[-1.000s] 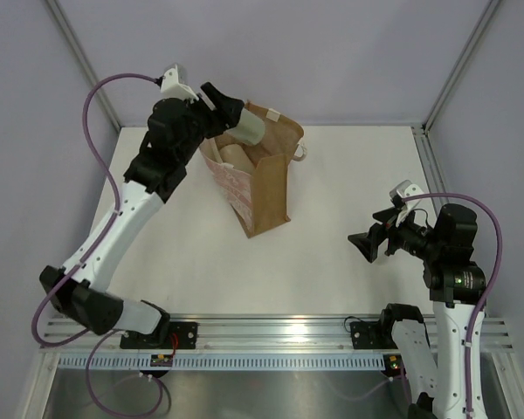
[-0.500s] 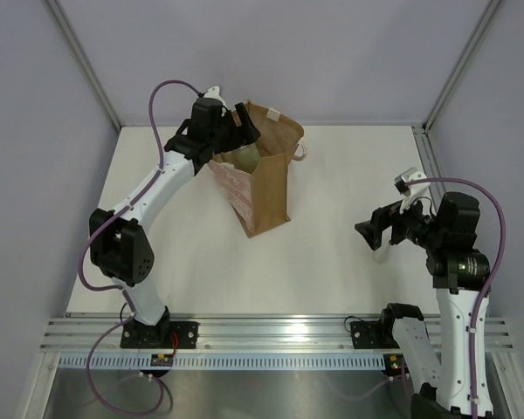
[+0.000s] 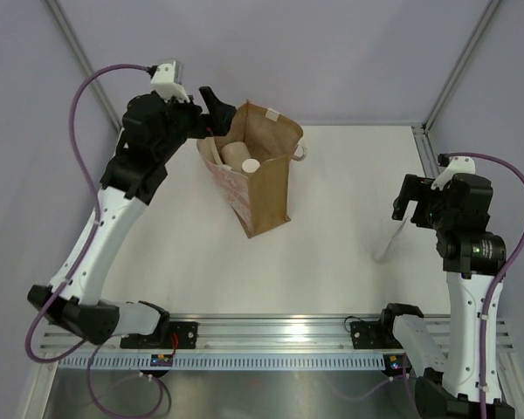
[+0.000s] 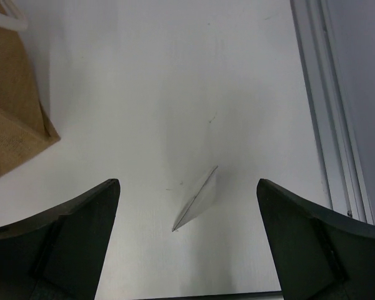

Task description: Place the personal care products into the canvas bag

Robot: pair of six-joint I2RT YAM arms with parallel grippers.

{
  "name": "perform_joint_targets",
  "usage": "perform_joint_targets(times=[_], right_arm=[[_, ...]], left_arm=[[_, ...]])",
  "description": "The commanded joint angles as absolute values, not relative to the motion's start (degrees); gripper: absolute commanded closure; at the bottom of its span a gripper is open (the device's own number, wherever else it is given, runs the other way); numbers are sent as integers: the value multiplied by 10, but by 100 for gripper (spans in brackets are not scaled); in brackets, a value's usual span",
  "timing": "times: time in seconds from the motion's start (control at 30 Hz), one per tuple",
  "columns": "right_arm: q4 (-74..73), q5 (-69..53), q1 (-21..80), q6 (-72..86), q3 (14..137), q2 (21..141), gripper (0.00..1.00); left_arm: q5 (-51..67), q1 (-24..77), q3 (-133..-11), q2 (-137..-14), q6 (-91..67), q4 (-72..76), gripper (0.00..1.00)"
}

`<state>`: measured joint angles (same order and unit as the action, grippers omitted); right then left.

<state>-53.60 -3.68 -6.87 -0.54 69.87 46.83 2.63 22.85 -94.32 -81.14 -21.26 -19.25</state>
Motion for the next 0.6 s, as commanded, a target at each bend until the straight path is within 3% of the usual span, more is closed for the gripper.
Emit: perform_joint_targets(times=[0.0, 0.27, 0.4, 0.57], right_arm=[[-587, 25, -71, 54, 722, 479, 0], [-608, 11, -74, 94, 692, 561, 8], [-610, -57, -75, 111, 686, 615, 22], [-613, -67, -76, 112, 685, 639, 29]], left_arm=[[31, 227, -880, -707, -142, -176, 1], [25, 228, -567, -407, -143, -180, 1], [20, 227, -487, -304, -157, -221, 1], [23, 227, -423, -209, -175, -266, 1]])
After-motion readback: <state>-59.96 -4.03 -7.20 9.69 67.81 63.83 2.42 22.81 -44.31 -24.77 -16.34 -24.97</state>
